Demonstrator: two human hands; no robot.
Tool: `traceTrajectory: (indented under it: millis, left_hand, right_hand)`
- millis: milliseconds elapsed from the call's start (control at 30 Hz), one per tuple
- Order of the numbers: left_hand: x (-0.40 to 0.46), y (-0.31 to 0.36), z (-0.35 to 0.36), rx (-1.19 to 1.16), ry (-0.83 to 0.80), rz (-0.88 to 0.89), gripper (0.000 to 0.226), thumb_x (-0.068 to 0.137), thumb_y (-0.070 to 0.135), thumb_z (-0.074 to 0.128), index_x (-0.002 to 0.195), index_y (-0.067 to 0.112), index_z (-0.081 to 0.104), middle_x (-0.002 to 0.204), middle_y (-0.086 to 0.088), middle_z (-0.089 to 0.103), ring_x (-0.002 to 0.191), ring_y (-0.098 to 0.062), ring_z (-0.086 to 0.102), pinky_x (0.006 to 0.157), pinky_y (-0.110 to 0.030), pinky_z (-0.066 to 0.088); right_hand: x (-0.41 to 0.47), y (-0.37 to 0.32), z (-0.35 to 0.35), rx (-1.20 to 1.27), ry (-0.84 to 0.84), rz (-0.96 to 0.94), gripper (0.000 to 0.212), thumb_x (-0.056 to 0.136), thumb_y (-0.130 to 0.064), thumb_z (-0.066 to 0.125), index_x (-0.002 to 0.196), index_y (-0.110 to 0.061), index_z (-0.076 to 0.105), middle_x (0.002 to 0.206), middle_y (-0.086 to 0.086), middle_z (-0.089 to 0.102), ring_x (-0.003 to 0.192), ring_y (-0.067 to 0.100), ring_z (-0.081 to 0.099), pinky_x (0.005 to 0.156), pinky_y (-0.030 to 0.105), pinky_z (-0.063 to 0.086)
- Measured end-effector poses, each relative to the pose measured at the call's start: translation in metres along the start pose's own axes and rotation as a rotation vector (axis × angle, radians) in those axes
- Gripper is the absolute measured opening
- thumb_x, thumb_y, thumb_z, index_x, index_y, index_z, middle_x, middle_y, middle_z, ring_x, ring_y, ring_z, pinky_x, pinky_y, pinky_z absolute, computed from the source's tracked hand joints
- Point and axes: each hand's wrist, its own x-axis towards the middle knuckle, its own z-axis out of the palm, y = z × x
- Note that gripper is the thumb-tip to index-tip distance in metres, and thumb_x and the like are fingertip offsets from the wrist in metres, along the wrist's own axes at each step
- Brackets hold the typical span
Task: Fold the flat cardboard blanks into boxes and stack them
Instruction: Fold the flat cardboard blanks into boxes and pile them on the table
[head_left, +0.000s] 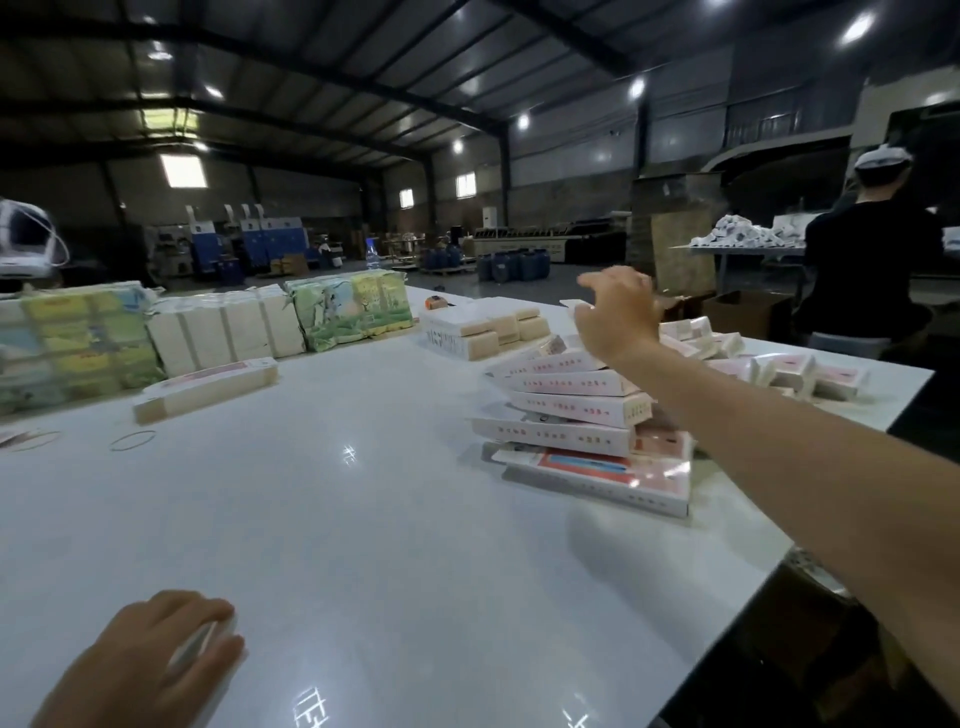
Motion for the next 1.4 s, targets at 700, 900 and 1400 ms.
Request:
traceTrajectory:
  millis: [700, 900, 1400]
  left_hand:
    - [0.019, -0.04, -0.052, 0.153, -0.124, -0.233, 0.029, 0.091, 0.041, 0.05, 0.115, 0.028, 0.06, 0.12, 0.008, 0.057, 0.112, -0.014, 0.05, 0.09, -0.029, 0.04]
    - [0.003, -0.152, -0.146, 0.504, -0.072, -0.909, 0.084, 0.077, 0.07, 0.056, 0.136, 0.013, 0.036, 0.143, -0.013, 0.032, 0.133, -0.032, 0.026, 0.102, -0.046, 0.03]
    - [-0.017, -0.233, -0.176, 0.344, -0.019, -1.063, 0.056, 0.071, 0.046, 0.078, 0.106, 0.01, 0.053, 0.103, -0.009, 0.059, 0.094, -0.027, 0.055, 0.076, -0.037, 0.048]
  right_hand:
    - [-0.23, -0.133, 0.121, 0.067, -0.603, -0.633, 0.03, 0.098, -0.028, 0.038, 0.105, -0.02, 0.066, 0.114, -0.005, 0.06, 0.11, 0.019, 0.05, 0.09, 0.032, 0.041]
    - [-0.232, -0.136, 0.125, 0.102, -0.567, -0.629, 0.028, 0.097, -0.026, 0.043, 0.107, -0.023, 0.069, 0.115, -0.008, 0.062, 0.109, 0.015, 0.05, 0.087, 0.029, 0.041]
    - [-0.232, -0.143, 0.121, 0.113, -0.631, -0.574, 0.025, 0.093, -0.022, 0.053, 0.112, -0.024, 0.069, 0.123, -0.008, 0.06, 0.117, 0.017, 0.049, 0.092, 0.028, 0.036]
